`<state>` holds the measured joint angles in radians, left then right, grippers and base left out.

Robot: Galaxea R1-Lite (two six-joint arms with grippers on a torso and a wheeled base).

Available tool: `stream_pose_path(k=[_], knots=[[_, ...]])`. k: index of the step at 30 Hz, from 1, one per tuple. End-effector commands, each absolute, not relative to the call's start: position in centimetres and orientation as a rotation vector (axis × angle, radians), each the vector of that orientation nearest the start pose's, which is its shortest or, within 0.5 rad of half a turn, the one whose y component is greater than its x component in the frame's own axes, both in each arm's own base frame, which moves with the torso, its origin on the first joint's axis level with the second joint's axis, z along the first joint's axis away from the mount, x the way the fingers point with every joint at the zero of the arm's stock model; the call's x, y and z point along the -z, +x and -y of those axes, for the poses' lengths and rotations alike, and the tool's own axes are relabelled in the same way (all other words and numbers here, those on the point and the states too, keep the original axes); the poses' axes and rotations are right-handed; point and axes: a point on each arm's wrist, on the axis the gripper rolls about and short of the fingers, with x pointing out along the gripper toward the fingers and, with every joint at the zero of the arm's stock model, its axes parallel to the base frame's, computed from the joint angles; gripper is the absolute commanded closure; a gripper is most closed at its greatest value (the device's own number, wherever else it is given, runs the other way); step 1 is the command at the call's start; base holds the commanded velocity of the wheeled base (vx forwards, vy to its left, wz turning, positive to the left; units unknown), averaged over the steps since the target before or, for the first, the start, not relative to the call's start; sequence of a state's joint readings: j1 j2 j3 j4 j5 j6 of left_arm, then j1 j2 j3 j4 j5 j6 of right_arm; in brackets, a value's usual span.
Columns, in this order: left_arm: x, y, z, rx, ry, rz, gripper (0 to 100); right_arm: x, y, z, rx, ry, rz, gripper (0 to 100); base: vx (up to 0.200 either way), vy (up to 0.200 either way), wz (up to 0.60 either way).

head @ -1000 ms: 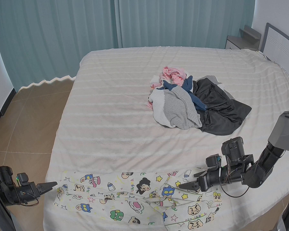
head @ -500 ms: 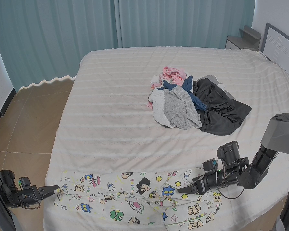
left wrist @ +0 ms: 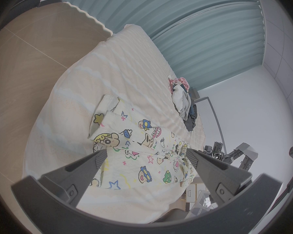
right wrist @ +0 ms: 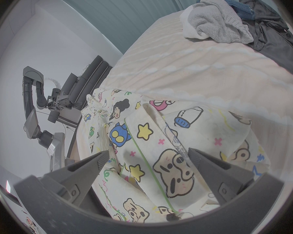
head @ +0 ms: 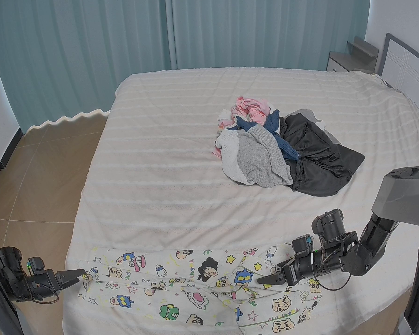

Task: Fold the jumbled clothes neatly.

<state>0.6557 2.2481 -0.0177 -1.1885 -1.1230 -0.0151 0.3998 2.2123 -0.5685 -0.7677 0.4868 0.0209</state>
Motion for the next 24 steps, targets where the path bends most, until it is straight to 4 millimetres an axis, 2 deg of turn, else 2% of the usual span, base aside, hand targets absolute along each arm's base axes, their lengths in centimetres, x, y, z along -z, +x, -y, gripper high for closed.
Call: stream_pose_path(k=[1, 16, 17, 24], knots=[[2.87, 15.81, -9.62, 0.418, -0.839, -0.672, 0, 1.72, 27.88, -12.96, -0.824, 0.060, -0.912, 0, 0.000, 0.000, 0.00], [2.87, 15.81, -9.62, 0.418, -0.839, -0.672, 0, 2.60, 28.44, -12.83, -0.813, 0.067, -0.928, 0, 0.000, 0.000, 0.00], [2.87, 15.81, -9.62, 0.418, -0.839, -0.672, 0, 2.58, 28.48, -12.85, -0.813, 0.067, -0.927, 100, 0.000, 0.000, 0.00], [2.90, 15.81, -9.62, 0.418, -0.839, -0.673, 0, 2.33, 28.53, -12.82, -0.813, 0.067, -0.917, 100, 0.000, 0.000, 0.00]])
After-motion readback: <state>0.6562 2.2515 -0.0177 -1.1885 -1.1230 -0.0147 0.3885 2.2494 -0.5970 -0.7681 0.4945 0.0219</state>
